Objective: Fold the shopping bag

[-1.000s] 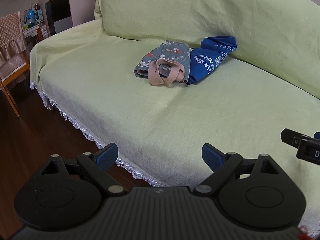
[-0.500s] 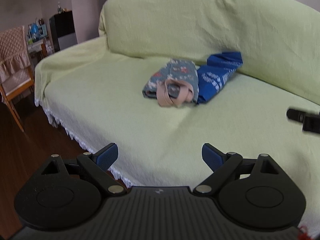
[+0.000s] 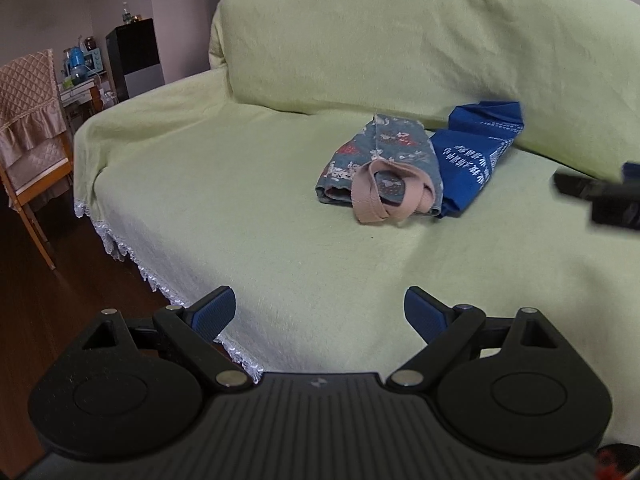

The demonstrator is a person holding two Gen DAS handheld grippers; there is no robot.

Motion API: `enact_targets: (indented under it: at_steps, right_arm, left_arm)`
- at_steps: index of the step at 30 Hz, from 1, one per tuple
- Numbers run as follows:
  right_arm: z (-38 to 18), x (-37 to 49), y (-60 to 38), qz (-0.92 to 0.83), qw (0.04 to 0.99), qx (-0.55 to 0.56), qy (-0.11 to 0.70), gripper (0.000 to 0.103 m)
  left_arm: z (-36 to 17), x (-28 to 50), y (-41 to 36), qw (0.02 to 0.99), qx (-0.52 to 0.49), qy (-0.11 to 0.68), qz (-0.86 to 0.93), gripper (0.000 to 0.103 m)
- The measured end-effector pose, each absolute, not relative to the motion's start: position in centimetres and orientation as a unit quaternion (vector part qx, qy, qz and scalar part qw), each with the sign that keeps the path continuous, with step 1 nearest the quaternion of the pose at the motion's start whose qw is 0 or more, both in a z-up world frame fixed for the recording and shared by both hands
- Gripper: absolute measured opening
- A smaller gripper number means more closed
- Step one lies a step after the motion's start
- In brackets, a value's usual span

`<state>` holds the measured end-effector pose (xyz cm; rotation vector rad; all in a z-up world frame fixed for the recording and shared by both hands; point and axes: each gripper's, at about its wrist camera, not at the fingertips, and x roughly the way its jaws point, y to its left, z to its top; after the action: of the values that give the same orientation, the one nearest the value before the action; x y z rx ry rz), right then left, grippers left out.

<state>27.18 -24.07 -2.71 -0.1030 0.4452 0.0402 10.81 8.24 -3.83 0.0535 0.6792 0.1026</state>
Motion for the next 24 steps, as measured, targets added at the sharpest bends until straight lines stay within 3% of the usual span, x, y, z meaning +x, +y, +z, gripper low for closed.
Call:
enact_targets:
  at_steps: [3, 5, 6, 8, 12, 15, 16, 17, 19, 20, 24]
  right_arm:
    - [-4.4, 30.6, -22.3, 0.049, 0.969, -0.080, 0.229, 0.088]
    - [-5.4, 33.2, -21.2, 0.069, 0.967, -0.084, 0.231, 0.055]
    - [-5.7, 34.7, -20.6, 0.073, 0.964, -0.086, 0.239, 0.050]
    - [-6.5, 38.0, -19.5, 0.079, 0.962, -0.093, 0.246, 0.047]
    - [-8.8, 43.3, -16.7, 0.069, 0.959, -0.119, 0.249, 0.065]
    - [-11.1, 47.0, -14.8, 0.065, 0.951, -0.154, 0.261, 0.065]
    - [-11.9, 47.8, -14.3, 0.070, 0.946, -0.169, 0.268, 0.053]
    - [-12.7, 48.6, -14.0, 0.083, 0.939, -0.181, 0.280, 0.017]
    - [-13.2, 48.8, -14.5, 0.095, 0.937, -0.176, 0.286, 0.015]
    - [-12.5, 47.8, -15.3, 0.092, 0.945, -0.151, 0.274, 0.008]
    - [-8.3, 41.0, -19.6, 0.067, 0.973, -0.045, 0.215, 0.006]
  left_arm:
    - [-4.8, 12.5, 9.0, 0.939, 0.032, 0.337, 0.054, 0.093]
    - [-5.2, 13.8, 9.4, 0.938, 0.036, 0.339, 0.057, 0.093]
    - [-5.5, 14.5, 9.6, 0.938, 0.037, 0.341, 0.059, 0.093]
    - [-6.0, 15.6, 10.1, 0.936, 0.038, 0.343, 0.064, 0.093]
    - [-6.8, 16.9, 10.7, 0.934, 0.039, 0.347, 0.073, 0.092]
    - [-7.5, 17.6, 11.0, 0.932, 0.034, 0.352, 0.078, 0.093]
    - [-7.8, 17.9, 11.1, 0.931, 0.033, 0.354, 0.080, 0.093]
    - [-8.0, 18.1, 11.2, 0.930, 0.031, 0.357, 0.081, 0.093]
    - [-8.2, 18.0, 11.2, 0.928, 0.029, 0.363, 0.079, 0.093]
    - [-8.3, 17.9, 11.2, 0.928, 0.028, 0.364, 0.077, 0.093]
    - [-8.4, 16.9, 10.9, 0.928, 0.024, 0.365, 0.068, 0.093]
